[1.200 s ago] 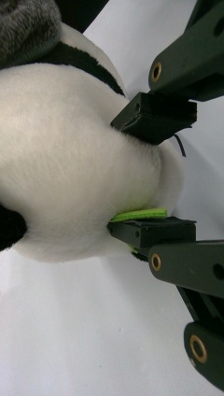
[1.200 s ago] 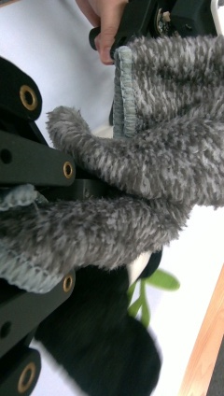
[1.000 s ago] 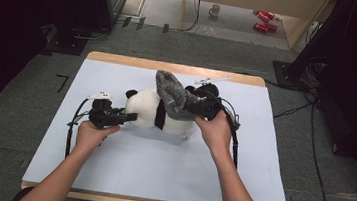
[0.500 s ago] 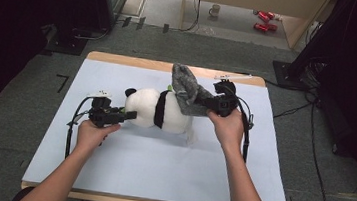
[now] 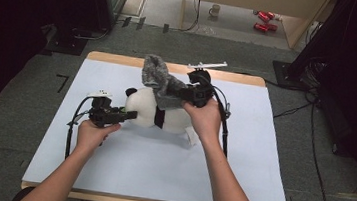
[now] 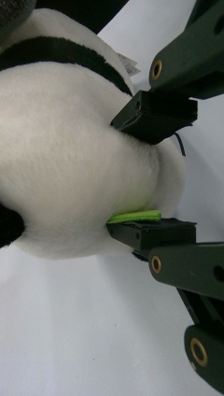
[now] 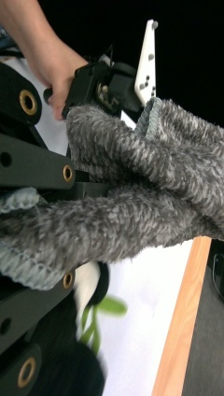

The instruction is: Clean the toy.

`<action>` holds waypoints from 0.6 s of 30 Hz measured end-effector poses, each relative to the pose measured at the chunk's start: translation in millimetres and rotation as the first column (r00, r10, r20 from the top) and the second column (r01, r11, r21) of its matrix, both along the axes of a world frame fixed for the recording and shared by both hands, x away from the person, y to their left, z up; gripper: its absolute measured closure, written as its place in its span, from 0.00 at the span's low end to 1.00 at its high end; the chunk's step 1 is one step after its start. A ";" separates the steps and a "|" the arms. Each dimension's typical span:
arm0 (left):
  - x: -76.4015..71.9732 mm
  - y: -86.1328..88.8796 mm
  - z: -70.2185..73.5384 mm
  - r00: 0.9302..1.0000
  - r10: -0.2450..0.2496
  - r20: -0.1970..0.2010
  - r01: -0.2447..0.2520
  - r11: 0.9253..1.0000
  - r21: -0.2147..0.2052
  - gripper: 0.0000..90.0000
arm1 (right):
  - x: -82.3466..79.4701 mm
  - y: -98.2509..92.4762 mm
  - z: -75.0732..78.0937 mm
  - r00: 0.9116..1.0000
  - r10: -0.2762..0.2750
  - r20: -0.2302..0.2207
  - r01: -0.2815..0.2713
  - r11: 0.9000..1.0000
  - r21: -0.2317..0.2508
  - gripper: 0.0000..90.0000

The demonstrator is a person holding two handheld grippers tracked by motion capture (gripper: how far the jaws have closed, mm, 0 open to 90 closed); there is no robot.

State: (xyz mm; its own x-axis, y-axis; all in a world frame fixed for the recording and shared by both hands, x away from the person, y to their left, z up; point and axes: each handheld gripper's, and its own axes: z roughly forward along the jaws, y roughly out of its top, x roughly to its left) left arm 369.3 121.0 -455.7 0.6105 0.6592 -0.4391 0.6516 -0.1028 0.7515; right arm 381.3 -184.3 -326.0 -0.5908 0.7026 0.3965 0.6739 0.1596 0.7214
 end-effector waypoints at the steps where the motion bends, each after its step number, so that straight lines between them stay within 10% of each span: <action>1: -0.1 0.0 0.3 1.000 -0.001 -0.001 0.001 1.000 0.001 0.60 | 0.6 5.8 -0.1 1.000 0.009 0.001 -0.009 1.000 0.001 0.88; 10: -0.2 -0.4 1.7 1.000 -0.004 0.008 0.004 1.000 0.008 0.60 | 4.4 53.8 -3.9 0.997 0.075 -0.011 -0.075 0.997 0.009 0.88; 18: -0.5 -1.2 2.5 1.000 0.003 -0.007 -0.003 1.000 0.013 0.60 | 12.2 76.1 -36.2 0.997 0.056 -0.058 -0.059 0.996 -0.060 0.87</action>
State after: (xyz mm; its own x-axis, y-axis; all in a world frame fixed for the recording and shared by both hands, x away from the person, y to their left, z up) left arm 368.9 119.8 -453.2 0.6054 0.6669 -0.4344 0.6570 -0.1106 0.7457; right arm 393.6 -108.2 -362.2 -0.6091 0.6922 0.3872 0.7015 0.2424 0.6702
